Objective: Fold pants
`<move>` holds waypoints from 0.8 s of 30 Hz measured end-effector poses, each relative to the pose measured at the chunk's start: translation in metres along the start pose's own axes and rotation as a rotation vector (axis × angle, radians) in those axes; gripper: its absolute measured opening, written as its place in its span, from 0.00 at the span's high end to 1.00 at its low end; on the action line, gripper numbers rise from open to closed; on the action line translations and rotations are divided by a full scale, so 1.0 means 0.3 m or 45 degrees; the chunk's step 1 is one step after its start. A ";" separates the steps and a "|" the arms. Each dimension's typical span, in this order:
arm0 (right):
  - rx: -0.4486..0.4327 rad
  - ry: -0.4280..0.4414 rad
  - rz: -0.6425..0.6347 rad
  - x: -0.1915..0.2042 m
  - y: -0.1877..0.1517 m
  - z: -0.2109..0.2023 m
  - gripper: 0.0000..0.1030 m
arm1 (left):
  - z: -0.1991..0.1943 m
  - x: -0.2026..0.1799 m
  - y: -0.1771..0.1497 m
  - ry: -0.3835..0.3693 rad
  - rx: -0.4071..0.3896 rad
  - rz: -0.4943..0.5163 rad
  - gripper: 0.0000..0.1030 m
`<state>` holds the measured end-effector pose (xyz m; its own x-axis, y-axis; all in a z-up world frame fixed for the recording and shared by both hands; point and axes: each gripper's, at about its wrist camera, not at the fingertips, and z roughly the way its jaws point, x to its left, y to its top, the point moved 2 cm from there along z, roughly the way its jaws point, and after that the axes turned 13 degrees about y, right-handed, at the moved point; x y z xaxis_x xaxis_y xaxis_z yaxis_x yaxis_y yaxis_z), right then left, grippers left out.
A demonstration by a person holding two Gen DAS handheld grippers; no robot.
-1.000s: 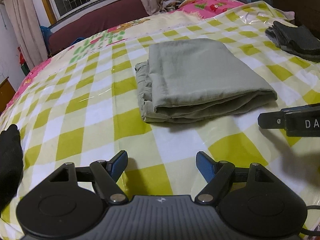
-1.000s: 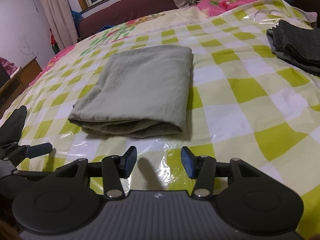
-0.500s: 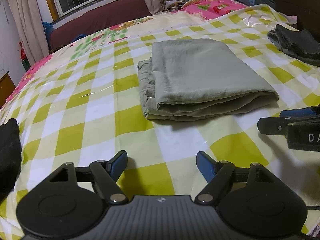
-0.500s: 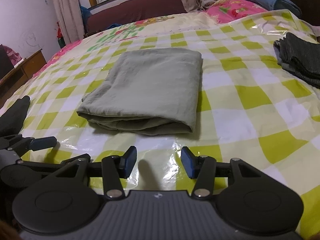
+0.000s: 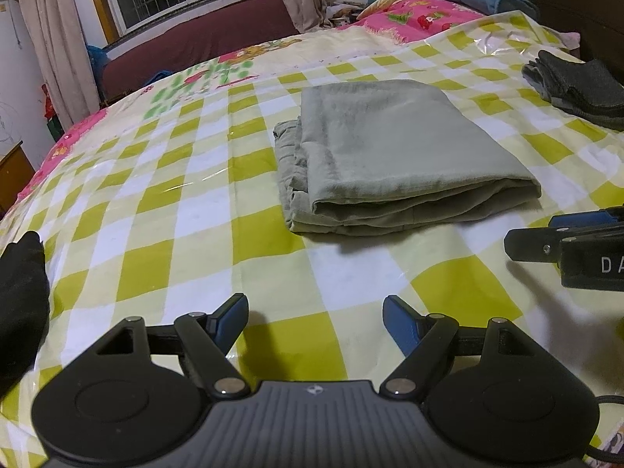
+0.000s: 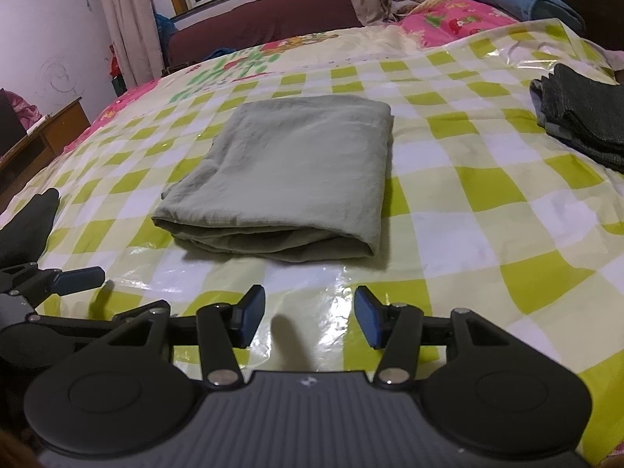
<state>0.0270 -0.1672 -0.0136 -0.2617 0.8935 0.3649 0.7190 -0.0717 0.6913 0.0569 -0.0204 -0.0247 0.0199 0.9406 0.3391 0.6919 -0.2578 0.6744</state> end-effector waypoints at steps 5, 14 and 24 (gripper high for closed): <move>-0.006 0.006 0.019 -0.007 0.001 -0.002 0.47 | 0.000 0.002 -0.002 -0.003 0.004 -0.002 0.13; -0.015 0.018 0.008 0.000 0.001 -0.007 0.47 | 0.008 -0.003 -0.002 -0.003 0.006 -0.001 0.13; -0.019 0.034 -0.025 0.022 0.000 -0.013 0.46 | -0.003 -0.007 0.001 -0.010 -0.018 0.000 0.07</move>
<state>0.0227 -0.1630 -0.0086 -0.2927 0.8826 0.3678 0.7038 -0.0614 0.7077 0.0566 -0.0226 -0.0247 0.0255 0.9423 0.3338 0.6816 -0.2607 0.6837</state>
